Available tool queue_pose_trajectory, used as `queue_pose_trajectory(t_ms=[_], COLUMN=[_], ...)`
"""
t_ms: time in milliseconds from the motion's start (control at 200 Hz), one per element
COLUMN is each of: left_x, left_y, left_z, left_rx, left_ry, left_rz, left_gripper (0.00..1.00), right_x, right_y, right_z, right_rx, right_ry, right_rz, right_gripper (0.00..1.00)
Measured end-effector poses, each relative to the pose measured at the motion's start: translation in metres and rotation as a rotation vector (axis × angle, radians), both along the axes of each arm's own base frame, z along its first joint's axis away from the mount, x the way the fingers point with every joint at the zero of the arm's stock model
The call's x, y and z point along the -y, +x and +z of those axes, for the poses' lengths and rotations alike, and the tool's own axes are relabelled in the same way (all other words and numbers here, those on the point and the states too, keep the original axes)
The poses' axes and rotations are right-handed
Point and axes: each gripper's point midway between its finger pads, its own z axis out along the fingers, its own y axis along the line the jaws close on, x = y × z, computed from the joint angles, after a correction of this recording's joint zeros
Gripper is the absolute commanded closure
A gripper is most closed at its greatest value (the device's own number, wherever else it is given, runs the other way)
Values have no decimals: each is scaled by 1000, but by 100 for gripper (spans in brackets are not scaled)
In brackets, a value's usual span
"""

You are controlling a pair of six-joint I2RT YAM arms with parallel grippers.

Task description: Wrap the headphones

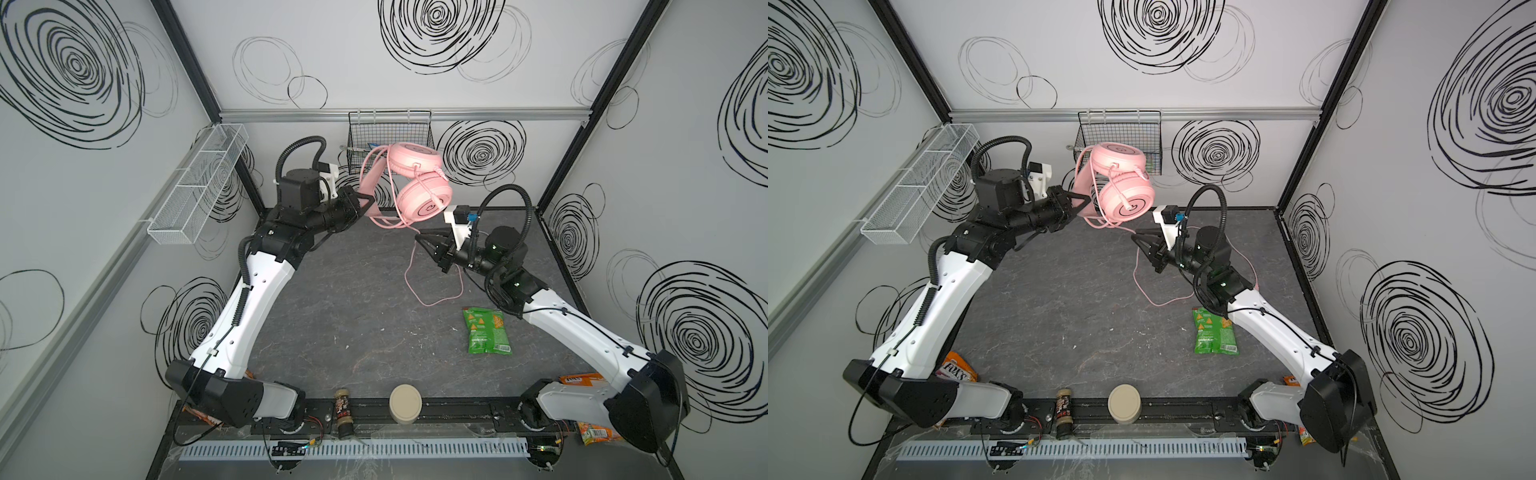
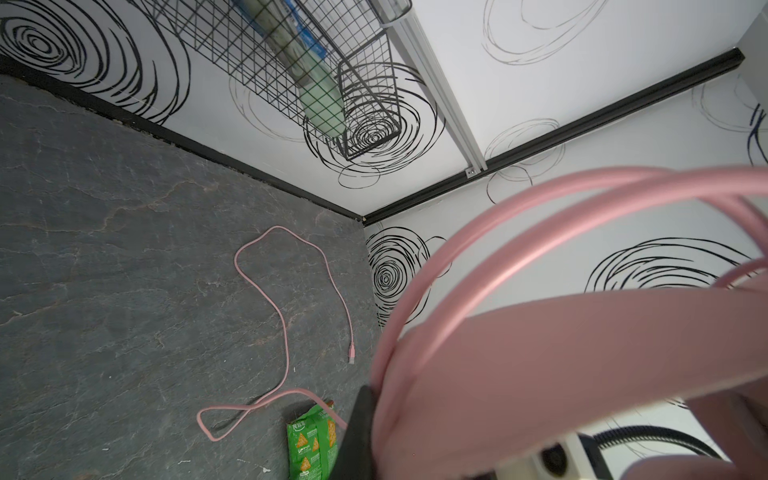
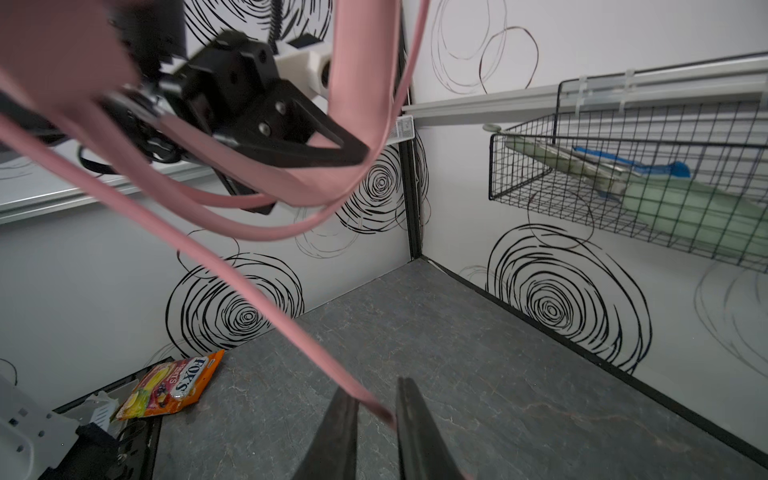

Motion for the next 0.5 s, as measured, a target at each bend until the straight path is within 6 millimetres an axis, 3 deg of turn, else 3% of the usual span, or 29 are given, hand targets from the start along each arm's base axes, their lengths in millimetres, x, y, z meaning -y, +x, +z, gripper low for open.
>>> queue_pose_trajectory(t_ms=[165, 300, 500], left_x=[0, 0, 1], left_y=[-4, -4, -5], left_z=[19, 17, 16], left_rx=[48, 38, 30], left_ry=[-9, -7, -9], left_rz=[-9, -8, -12], left_gripper=[100, 100, 100], right_x=[-3, -4, -4], right_y=[4, 1, -1], right_z=[-25, -26, -28], right_rx=[-70, -82, -85], right_ry=[-17, -11, -5], right_rz=[11, 28, 37], right_gripper=[63, 50, 42])
